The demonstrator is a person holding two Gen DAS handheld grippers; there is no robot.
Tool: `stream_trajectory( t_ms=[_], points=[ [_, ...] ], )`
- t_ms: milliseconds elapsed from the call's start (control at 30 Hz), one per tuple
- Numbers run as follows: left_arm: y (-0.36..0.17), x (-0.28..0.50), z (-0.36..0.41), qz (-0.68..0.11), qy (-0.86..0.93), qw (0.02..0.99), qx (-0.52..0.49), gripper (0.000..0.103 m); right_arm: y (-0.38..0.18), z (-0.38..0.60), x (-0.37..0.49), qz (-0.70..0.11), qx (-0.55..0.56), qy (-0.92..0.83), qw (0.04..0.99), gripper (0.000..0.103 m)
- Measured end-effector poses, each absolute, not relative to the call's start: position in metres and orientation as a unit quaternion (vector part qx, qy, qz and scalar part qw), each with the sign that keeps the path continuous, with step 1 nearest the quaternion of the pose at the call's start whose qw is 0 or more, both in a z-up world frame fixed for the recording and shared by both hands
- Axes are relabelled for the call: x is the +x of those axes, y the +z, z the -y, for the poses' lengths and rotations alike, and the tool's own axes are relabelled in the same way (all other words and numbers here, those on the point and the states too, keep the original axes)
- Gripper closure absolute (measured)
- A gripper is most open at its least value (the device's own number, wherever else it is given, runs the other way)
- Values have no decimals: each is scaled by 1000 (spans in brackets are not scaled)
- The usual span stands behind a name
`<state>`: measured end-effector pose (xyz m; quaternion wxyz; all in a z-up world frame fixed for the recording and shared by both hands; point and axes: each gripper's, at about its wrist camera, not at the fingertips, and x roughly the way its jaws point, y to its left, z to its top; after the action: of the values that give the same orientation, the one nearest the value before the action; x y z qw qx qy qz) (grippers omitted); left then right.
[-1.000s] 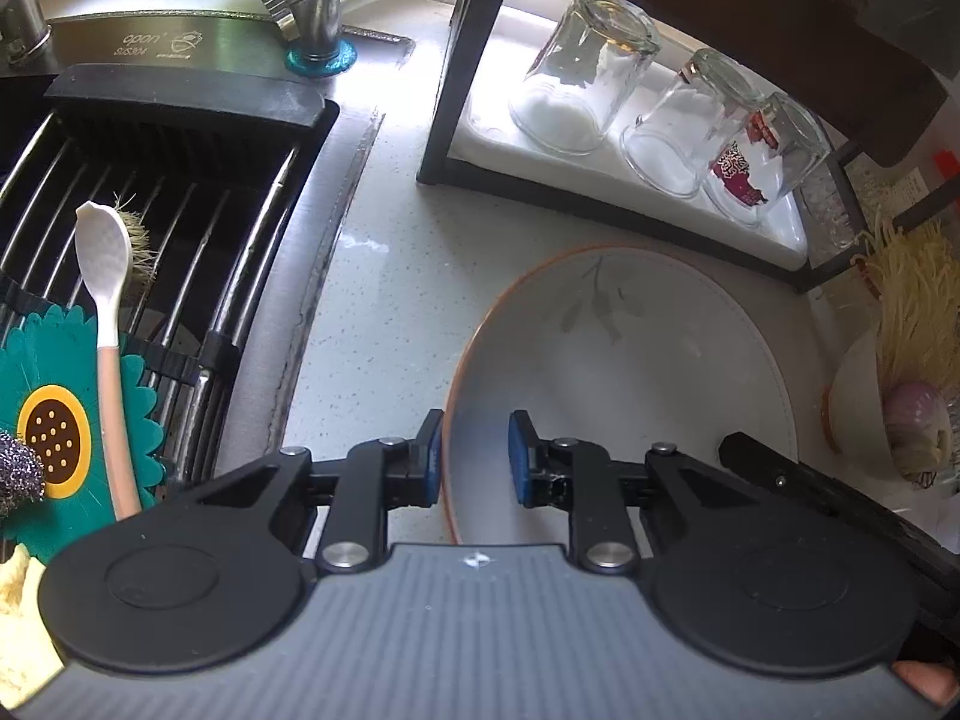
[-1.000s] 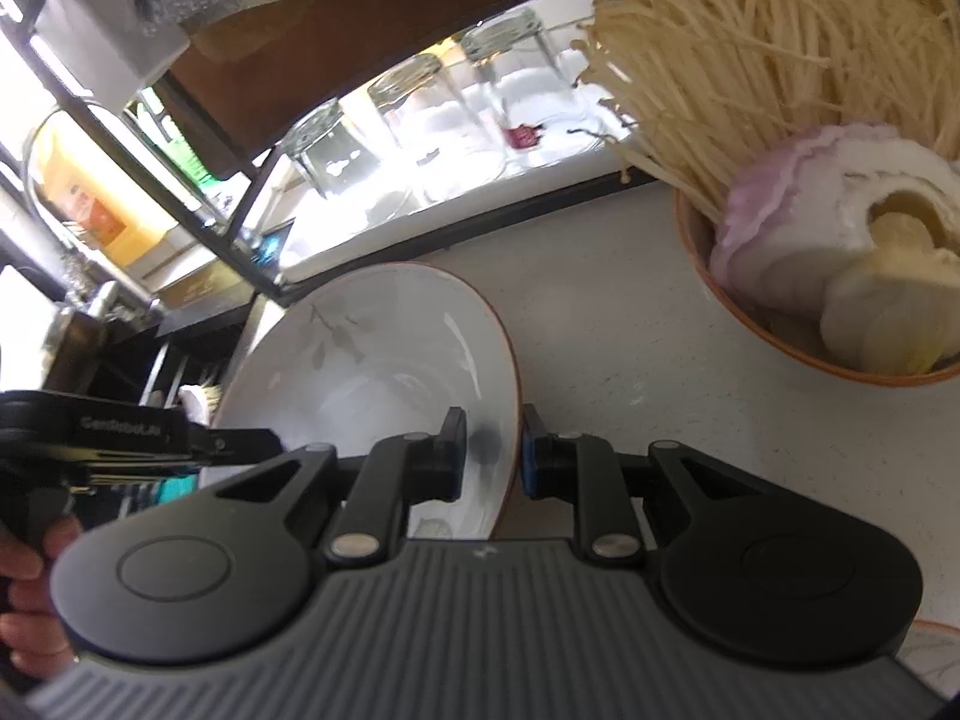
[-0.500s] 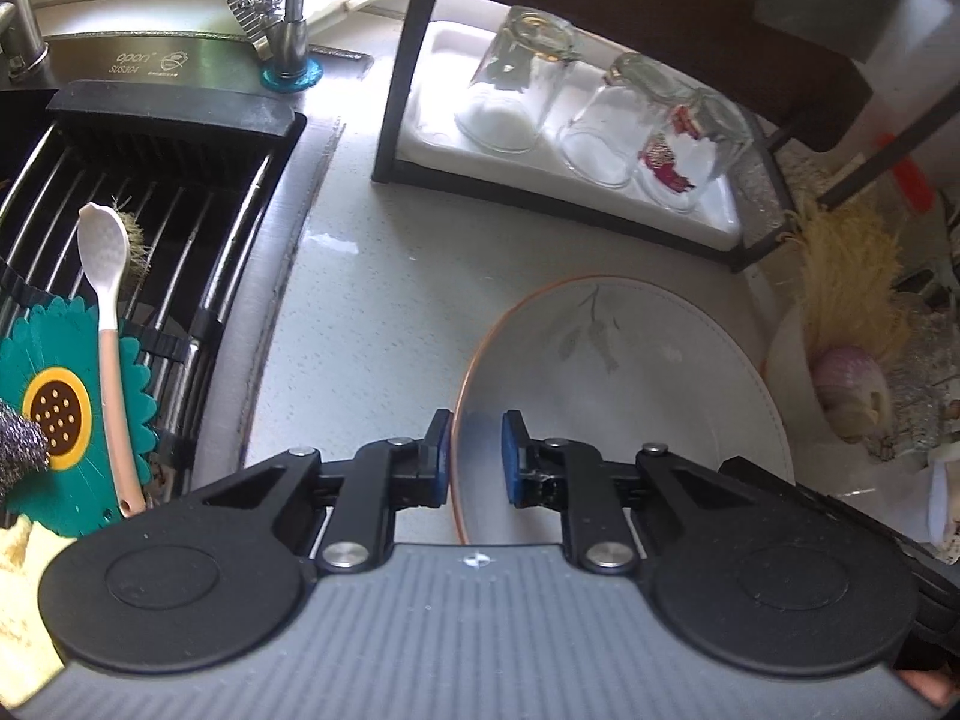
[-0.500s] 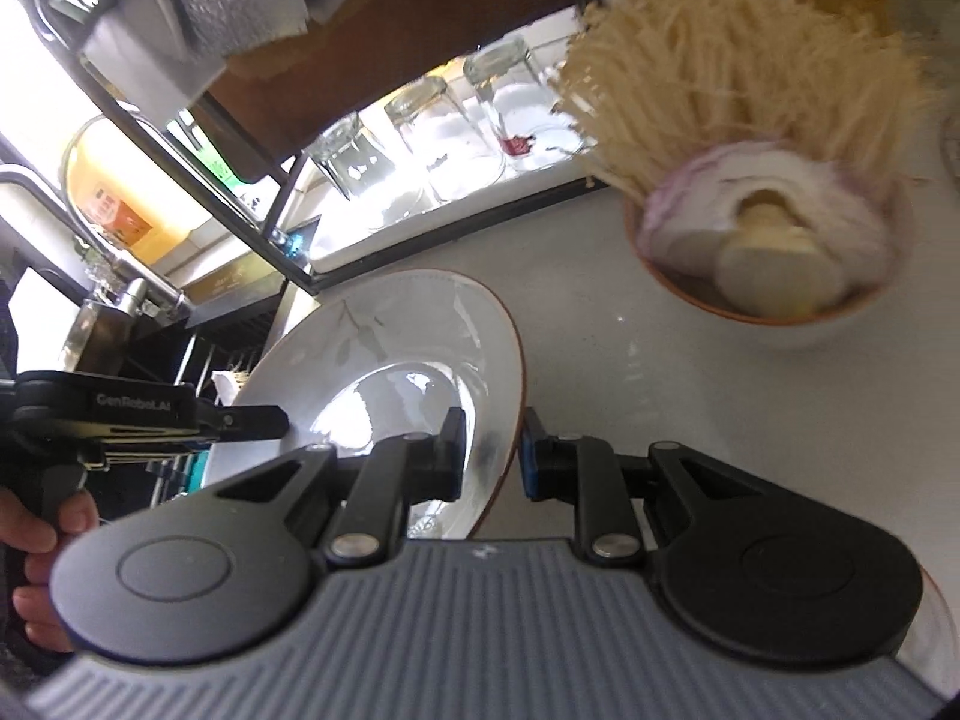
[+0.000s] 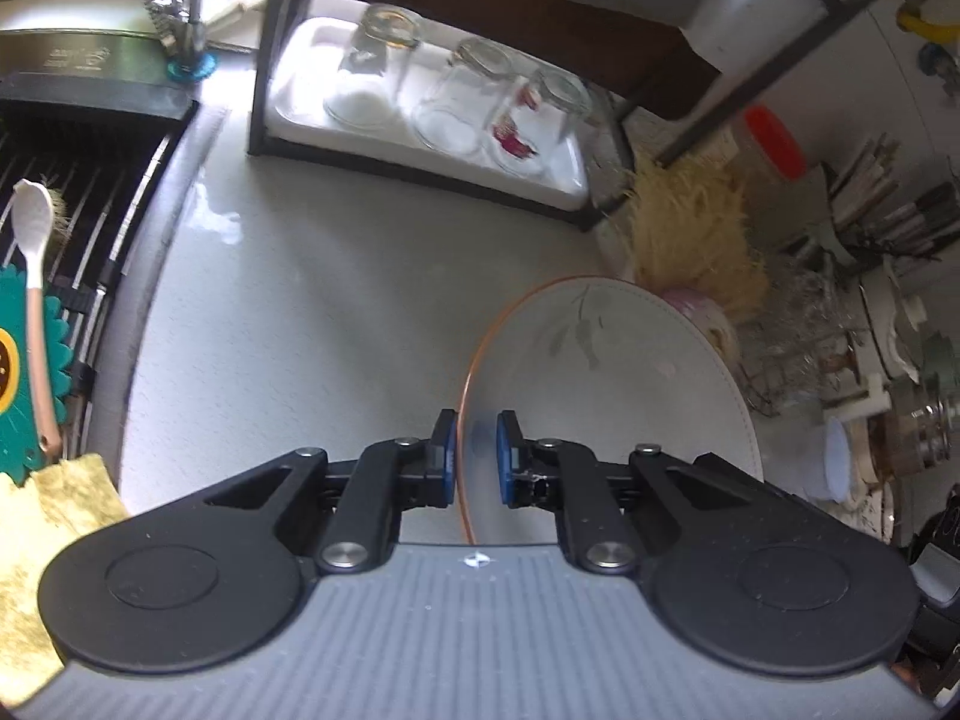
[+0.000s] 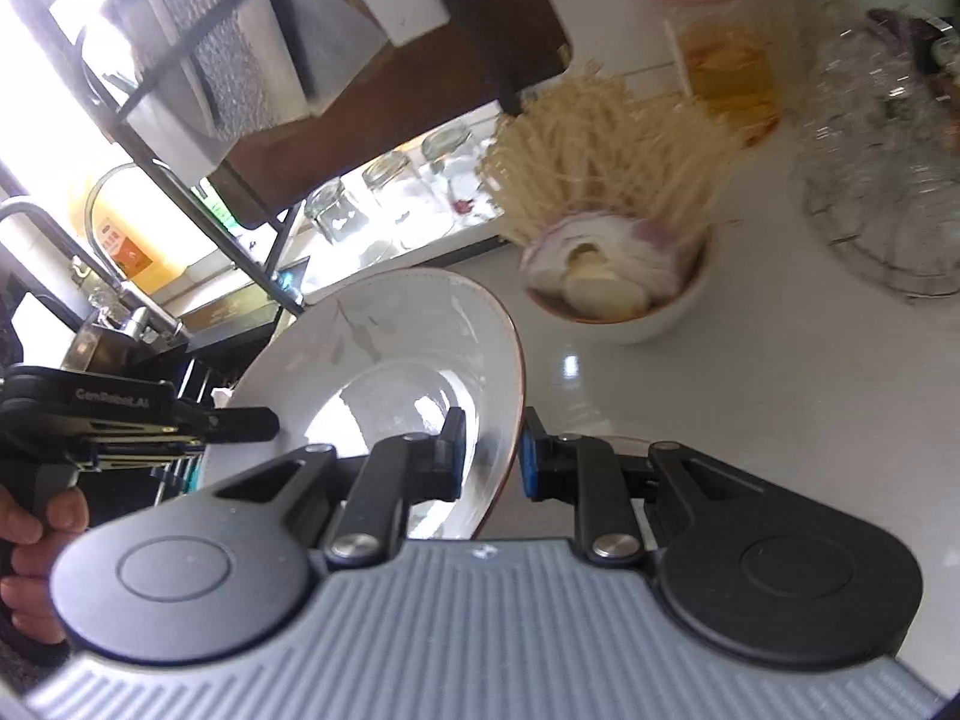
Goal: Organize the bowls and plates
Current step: 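Carry the second white leaf plate with both grippers over the plate stack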
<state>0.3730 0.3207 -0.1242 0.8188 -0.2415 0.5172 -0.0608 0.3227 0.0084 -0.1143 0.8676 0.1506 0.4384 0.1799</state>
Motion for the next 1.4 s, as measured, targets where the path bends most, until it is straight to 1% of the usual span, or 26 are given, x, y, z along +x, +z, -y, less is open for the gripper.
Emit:
stream_trajectory(
  t_ms=[333,500,633,767,900,1000,1300,1400],
  points=[
    [-122,347,-275,-520,-99,814,-239,88,-109,34,282,-434,165,142,874,82],
    [-131,341,-255,-539,-109,804,-226,88,-116,50,265,-441,179,119,872,82],
    [-142,344,-242,-560,-118,790,-219,88,-123,57,255,-445,168,100,874,82],
    [-154,351,-228,-586,-126,776,-199,88,-137,67,250,-457,178,80,868,82],
    [-166,358,-213,-607,-133,765,-173,88,-147,68,247,-463,158,56,870,82],
    [-174,363,-209,-619,-137,756,-163,88,-153,71,251,-470,170,46,865,82],
    [-185,371,-208,-631,-128,751,-148,87,-160,63,262,-476,155,47,864,81],
    [-183,368,-205,-629,-131,754,-135,87,-166,66,263,-477,177,50,860,77]
  ],
)
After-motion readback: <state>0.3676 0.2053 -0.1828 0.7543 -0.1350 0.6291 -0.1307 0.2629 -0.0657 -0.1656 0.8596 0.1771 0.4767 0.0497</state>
